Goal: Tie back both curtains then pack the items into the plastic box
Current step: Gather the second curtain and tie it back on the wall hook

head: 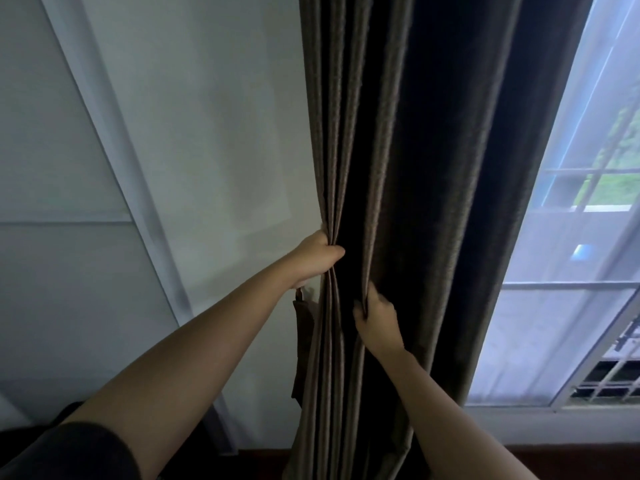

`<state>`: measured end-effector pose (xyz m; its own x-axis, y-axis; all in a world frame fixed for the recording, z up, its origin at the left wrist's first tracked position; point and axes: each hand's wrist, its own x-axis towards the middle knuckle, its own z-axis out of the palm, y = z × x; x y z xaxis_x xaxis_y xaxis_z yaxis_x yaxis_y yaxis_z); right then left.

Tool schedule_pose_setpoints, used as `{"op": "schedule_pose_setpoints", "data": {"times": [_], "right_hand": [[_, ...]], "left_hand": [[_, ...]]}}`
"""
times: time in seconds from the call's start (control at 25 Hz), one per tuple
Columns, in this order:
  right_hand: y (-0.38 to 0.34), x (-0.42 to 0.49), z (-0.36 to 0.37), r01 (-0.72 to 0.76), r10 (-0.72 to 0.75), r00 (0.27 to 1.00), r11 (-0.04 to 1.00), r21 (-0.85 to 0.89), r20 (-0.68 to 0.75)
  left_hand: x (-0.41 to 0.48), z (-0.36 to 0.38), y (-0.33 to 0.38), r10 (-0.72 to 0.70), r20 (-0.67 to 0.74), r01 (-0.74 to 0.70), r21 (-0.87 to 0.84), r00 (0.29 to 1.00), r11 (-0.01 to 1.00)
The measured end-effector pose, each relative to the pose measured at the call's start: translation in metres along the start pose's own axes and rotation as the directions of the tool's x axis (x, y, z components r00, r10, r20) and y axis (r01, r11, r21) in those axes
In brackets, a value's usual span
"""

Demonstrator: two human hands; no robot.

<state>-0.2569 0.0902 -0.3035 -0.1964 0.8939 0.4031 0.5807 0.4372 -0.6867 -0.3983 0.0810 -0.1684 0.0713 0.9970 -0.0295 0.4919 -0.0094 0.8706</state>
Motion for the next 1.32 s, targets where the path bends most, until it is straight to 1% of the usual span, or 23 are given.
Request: {"op": "schedule_pose_setpoints", "data": {"times": [0.08,0.16,0.32,0.48,0.52,0.6,0.68,0.72,0.76,0.8,0.84,0.88,0.92,0.96,1.0,1.04,1.08,1.12,1.16,1.2,1.24,1.32], "right_hand": [[0.002,-0.013,0.011,-0.056,0.051,0.990,0.998,0.036,0.132],[0.004,-0.020,0.019,-0.069,0.060,0.978,0.997,0.034,0.200],[0.004,-0.011,0.019,-0.085,0.088,0.967,0.996,-0.023,0.239],[-0.007,-0.012,0.020,-0.112,0.110,0.952,0.994,-0.010,0.285],[-0.010,-0.014,0.023,-0.109,0.109,0.955,0.994,-0.016,0.277],[-0.015,-0.020,0.031,-0.098,0.105,0.963,0.994,-0.041,0.247],[-0.014,-0.026,0.031,-0.102,0.103,0.948,0.995,-0.017,0.300],[-0.014,-0.030,0.026,-0.100,0.093,0.934,0.995,0.001,0.344],[-0.015,-0.031,0.017,-0.064,0.064,0.937,0.998,-0.012,0.345],[-0.018,-0.032,0.006,0.009,0.006,0.974,0.998,-0.068,0.224],[-0.019,-0.031,-0.006,0.094,-0.098,0.995,0.985,-0.147,-0.023],[-0.023,-0.027,-0.022,0.137,-0.199,0.919,0.970,-0.199,-0.339],[-0.027,-0.021,-0.040,0.135,-0.228,0.757,0.971,-0.196,-0.612],[-0.030,-0.013,-0.057,0.130,-0.175,0.624,0.984,-0.119,-0.761],[-0.028,-0.005,-0.071,0.130,-0.078,0.618,0.992,0.003,-0.782],[-0.021,0.002,-0.077,0.100,0.021,0.719,0.986,0.133,-0.695],[-0.015,0.006,-0.076,0.036,0.081,0.839,0.978,0.204,-0.537],[-0.009,0.007,-0.069,-0.028,0.102,0.925,0.979,0.202,-0.365],[-0.001,0.005,-0.057,-0.063,0.103,0.971,0.980,0.186,-0.214],[0.006,0.001,-0.044,-0.082,0.099,0.991,0.981,0.175,-0.095],[0.013,-0.003,-0.032,-0.098,0.099,0.995,0.984,0.147,-0.001],[0.020,-0.014,-0.013,-0.141,0.127,0.977,0.987,0.074,0.171]], "left_hand": [[0.001,0.005,0.008,-0.003,0.026,0.000,0.117,1.000,0.993],[-0.001,0.010,0.015,0.005,0.039,-0.011,0.159,0.999,0.987],[-0.003,0.017,0.018,0.031,0.068,-0.040,0.132,0.997,0.990],[-0.003,0.021,0.022,0.031,0.061,-0.039,0.132,0.998,0.990],[-0.004,0.024,0.025,0.043,0.056,-0.051,0.133,0.997,0.990],[-0.007,0.030,0.029,0.096,-0.006,-0.094,0.165,0.995,0.982],[-0.005,0.033,0.028,0.140,-0.091,-0.117,0.223,0.986,0.968],[-0.005,0.031,0.029,0.143,-0.105,-0.114,0.243,0.984,0.963],[-0.004,0.028,0.027,0.128,-0.096,-0.099,0.259,0.987,0.961],[-0.003,0.023,0.026,0.105,-0.070,-0.082,0.276,0.992,0.958],[-0.002,0.018,0.024,0.084,-0.047,-0.066,0.298,0.995,0.952],[-0.001,0.013,0.023,0.074,-0.033,-0.060,0.322,0.997,0.945],[-0.001,0.009,0.022,0.066,-0.023,-0.054,0.340,0.998,0.939],[-0.002,0.006,0.021,0.061,-0.012,-0.053,0.347,0.998,0.936],[-0.003,0.005,0.021,0.055,-0.005,-0.050,0.344,0.998,0.938],[-0.003,0.005,0.020,0.051,-0.001,-0.048,0.335,0.999,0.941],[-0.003,0.006,0.021,0.045,0.009,-0.046,0.324,0.999,0.945],[-0.002,0.007,0.021,0.046,0.019,-0.050,0.312,0.999,0.949],[-0.002,0.010,0.022,0.048,0.033,-0.056,0.299,0.998,0.953],[0.000,0.012,0.022,0.046,0.049,-0.058,0.286,0.998,0.956],[0.001,0.014,0.022,0.043,0.067,-0.060,0.275,0.997,0.960],[0.005,0.019,0.021,0.032,0.092,-0.056,0.270,0.995,0.961]]}}
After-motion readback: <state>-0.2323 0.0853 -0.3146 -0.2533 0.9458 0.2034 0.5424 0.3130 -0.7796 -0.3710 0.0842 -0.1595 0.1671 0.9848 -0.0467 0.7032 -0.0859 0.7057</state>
